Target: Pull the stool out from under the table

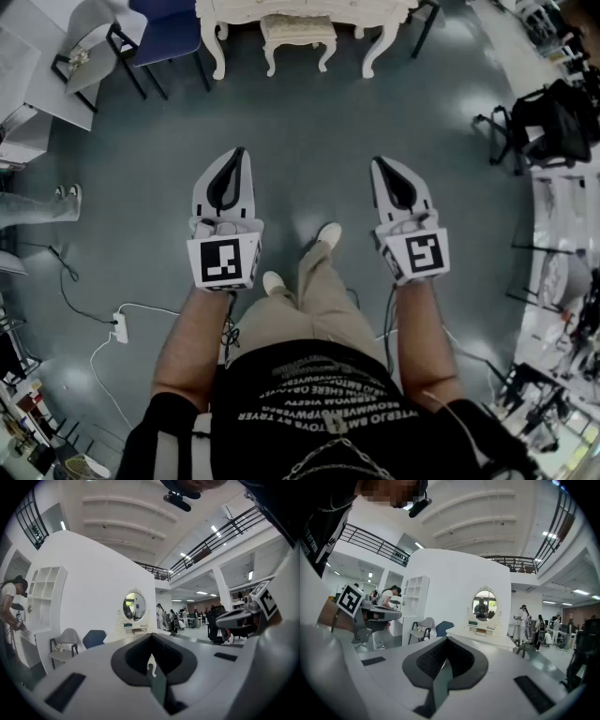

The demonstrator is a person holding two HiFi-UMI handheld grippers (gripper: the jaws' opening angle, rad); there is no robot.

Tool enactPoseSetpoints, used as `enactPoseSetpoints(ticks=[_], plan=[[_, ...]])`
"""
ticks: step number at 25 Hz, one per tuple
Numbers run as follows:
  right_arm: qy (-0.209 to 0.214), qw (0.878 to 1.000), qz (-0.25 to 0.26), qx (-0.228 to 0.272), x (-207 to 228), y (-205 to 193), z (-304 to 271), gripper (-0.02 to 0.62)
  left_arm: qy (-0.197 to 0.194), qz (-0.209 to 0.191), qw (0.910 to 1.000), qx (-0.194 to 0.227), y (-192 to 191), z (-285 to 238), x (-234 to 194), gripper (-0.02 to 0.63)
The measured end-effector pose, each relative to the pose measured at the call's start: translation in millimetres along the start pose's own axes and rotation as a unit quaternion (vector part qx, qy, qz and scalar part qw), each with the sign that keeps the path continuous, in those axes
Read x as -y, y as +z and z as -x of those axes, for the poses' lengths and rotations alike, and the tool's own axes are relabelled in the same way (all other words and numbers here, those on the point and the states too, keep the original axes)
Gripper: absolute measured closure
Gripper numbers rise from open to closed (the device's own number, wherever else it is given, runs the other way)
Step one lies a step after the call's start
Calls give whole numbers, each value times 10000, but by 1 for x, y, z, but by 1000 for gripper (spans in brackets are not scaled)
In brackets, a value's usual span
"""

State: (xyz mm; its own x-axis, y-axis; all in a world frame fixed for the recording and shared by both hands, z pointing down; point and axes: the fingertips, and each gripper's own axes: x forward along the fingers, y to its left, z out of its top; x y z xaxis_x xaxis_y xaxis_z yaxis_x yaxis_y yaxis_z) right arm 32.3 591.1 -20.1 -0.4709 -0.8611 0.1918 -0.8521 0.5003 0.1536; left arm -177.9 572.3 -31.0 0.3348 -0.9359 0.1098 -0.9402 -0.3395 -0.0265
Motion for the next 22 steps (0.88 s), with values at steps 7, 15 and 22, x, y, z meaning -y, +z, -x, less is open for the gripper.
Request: enactPoseSetpoints(ticks=[7,15,22], plan=[[-99,9991,-364,191,57,-72,-73,604,247,-5,9997,-37,-72,-105,-3,603],[220,9960,-855,157,96,-143,-130,604,268,-19,9992,-282,-141,-192,21,603],[291,9938,-1072,-46,141,-201,-162,604,137,123,9986,-490,-201,-249,47,603]])
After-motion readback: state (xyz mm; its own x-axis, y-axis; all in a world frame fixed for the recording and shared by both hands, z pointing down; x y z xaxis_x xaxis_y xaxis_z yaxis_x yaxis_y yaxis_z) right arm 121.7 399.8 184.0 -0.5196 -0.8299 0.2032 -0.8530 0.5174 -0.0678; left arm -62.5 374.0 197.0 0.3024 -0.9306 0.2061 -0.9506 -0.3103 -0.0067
